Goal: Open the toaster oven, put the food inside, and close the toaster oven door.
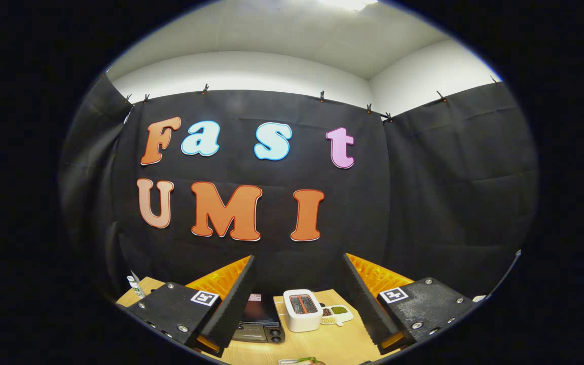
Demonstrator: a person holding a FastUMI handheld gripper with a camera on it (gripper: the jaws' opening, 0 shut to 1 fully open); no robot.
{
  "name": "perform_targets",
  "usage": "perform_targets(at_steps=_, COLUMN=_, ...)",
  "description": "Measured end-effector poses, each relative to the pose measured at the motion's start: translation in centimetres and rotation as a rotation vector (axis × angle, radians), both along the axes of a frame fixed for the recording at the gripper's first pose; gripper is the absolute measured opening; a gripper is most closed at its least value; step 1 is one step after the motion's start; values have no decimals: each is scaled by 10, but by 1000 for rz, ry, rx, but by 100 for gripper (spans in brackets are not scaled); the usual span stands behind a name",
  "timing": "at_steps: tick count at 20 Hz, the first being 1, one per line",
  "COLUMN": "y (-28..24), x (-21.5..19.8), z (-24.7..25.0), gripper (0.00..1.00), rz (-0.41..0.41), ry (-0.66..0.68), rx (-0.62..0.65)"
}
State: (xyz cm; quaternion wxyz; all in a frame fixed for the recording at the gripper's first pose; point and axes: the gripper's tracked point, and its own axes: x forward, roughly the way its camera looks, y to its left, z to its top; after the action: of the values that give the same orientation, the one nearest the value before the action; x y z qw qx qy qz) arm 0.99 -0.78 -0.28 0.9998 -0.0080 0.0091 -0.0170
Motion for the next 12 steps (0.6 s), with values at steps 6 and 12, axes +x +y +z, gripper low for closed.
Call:
perform_targets(at_steps=6, y=2, x=7, z=-6, gripper=99, rz=5, ry=21, rx=26)
perform_targets(at_steps=12, y=22, x=17, z=-22, gripper=99, rz=36, ry=49, rx=52)
